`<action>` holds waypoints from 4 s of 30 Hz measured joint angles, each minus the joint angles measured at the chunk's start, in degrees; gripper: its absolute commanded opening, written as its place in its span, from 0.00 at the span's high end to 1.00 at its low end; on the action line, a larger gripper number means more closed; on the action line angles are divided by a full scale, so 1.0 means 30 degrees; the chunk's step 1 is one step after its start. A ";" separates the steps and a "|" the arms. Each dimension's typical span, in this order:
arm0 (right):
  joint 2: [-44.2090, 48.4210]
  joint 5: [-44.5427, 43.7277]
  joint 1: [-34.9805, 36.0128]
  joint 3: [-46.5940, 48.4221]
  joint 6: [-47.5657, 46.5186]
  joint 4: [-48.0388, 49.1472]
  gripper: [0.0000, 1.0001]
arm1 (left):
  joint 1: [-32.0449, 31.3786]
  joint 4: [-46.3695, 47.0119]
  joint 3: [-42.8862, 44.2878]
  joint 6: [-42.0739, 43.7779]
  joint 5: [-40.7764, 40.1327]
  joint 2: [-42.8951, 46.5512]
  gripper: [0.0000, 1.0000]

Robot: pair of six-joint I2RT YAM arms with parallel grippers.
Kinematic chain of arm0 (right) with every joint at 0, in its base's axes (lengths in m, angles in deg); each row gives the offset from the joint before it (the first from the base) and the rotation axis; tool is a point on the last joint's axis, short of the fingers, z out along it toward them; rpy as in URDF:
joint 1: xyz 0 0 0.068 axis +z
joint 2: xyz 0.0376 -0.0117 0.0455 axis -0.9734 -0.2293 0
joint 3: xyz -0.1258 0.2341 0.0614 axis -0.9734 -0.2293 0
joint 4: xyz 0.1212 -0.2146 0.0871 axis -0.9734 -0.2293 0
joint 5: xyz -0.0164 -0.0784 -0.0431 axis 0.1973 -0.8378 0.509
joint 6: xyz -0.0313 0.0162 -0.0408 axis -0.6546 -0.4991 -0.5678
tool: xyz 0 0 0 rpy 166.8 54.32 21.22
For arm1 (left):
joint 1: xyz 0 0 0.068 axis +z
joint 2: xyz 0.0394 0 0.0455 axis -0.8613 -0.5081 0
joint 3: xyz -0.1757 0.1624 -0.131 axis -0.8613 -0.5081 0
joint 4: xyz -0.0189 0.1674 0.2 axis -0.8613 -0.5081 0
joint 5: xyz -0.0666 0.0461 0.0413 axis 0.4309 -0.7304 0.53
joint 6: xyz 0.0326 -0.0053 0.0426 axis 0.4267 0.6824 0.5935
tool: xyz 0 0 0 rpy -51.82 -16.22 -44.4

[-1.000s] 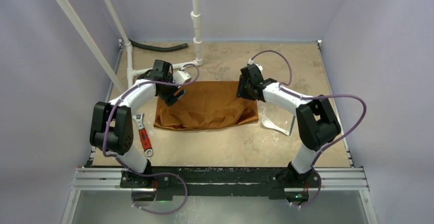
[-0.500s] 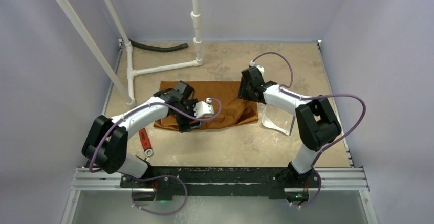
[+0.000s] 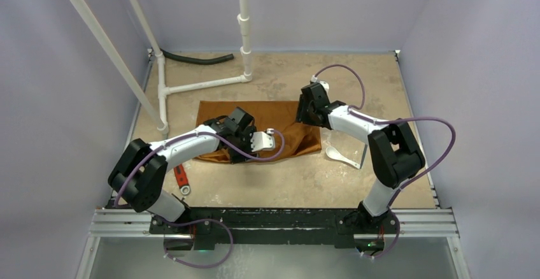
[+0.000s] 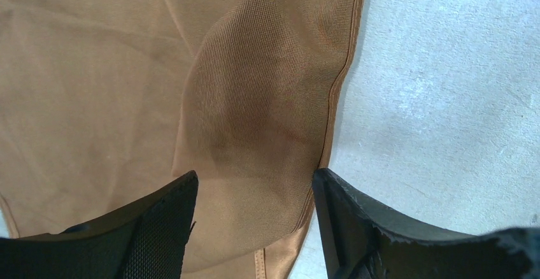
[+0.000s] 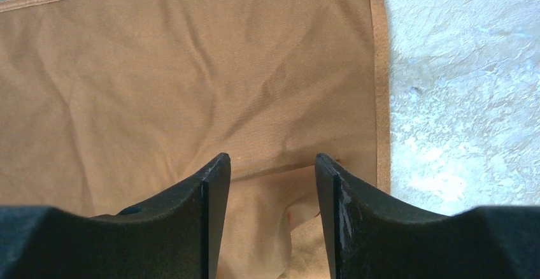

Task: Fold the napkin into a case and place the utensils inside
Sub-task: Fold and flatten the napkin at the center of the board.

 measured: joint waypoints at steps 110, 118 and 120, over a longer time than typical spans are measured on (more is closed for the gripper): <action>0.0226 0.2404 0.4459 -0.4568 -2.1194 0.7104 0.71 | 0.6448 0.0364 1.0397 -0.6404 0.0539 -0.9384 0.78; -0.0481 0.3169 0.2637 -0.2280 -2.0145 0.6688 0.87 | 0.6462 -0.0270 1.0870 -0.6156 0.0692 -0.9114 0.58; -0.0525 0.3716 0.2025 -0.1428 -1.9569 0.6630 0.86 | 0.6462 -0.0619 1.0987 -0.5974 0.0962 -0.8867 0.55</action>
